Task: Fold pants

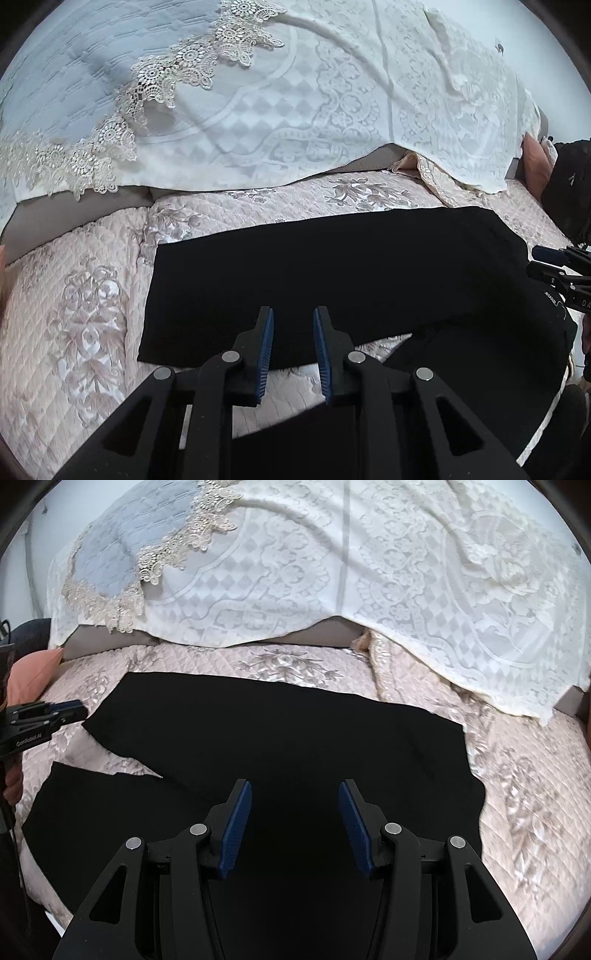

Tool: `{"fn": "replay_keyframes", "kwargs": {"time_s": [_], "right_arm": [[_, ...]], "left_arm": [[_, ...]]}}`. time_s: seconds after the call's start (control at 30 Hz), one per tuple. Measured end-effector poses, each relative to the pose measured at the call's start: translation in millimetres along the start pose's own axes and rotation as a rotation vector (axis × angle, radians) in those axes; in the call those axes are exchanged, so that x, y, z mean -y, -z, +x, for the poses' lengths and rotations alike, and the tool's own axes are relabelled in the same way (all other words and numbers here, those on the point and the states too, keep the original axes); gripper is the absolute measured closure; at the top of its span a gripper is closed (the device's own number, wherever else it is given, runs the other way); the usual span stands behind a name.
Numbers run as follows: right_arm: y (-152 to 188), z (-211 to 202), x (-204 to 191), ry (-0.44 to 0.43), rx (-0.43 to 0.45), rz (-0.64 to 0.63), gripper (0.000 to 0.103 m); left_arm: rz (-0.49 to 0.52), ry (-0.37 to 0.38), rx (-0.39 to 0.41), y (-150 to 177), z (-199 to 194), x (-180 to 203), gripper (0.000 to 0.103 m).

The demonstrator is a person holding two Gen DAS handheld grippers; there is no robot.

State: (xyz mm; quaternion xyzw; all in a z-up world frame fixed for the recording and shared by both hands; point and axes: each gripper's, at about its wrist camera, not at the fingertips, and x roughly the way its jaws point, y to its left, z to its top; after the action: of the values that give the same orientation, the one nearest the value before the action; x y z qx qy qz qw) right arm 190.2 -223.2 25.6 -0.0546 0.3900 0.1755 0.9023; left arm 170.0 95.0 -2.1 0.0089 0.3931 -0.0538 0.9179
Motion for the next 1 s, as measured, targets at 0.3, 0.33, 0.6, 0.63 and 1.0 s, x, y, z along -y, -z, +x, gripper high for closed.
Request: {"fn": "replay_keyframes", "kwargs": {"time_s": [0.3, 0.33, 0.6, 0.63, 1.0], "right_arm": [[-17.9, 20.6, 4.5, -0.068, -0.027, -0.037, 0.053], [-20.4, 21.2, 4.3, -0.074, -0.027, -0.046, 0.053], [-35.9, 44.2, 21.1, -0.103, -0.056, -0.076, 0.053], [-37.9, 48.7, 23.9, -0.104, -0.061, -0.087, 0.053], [-63.2, 117.8, 67.4, -0.109, -0.159, -0.193, 0.053]], "left_arm": [[0.025, -0.008, -0.002, -11.7, 12.1, 2.8, 0.079], [0.03, -0.009, -0.004, -13.0, 13.6, 2.9, 0.079], [0.09, 0.011, -0.028, -24.7, 35.9, -7.1, 0.079], [0.094, 0.011, -0.029, -27.4, 40.5, -10.8, 0.078], [0.171, 0.029, -0.08, -58.9, 112.9, -49.1, 0.068]]}}
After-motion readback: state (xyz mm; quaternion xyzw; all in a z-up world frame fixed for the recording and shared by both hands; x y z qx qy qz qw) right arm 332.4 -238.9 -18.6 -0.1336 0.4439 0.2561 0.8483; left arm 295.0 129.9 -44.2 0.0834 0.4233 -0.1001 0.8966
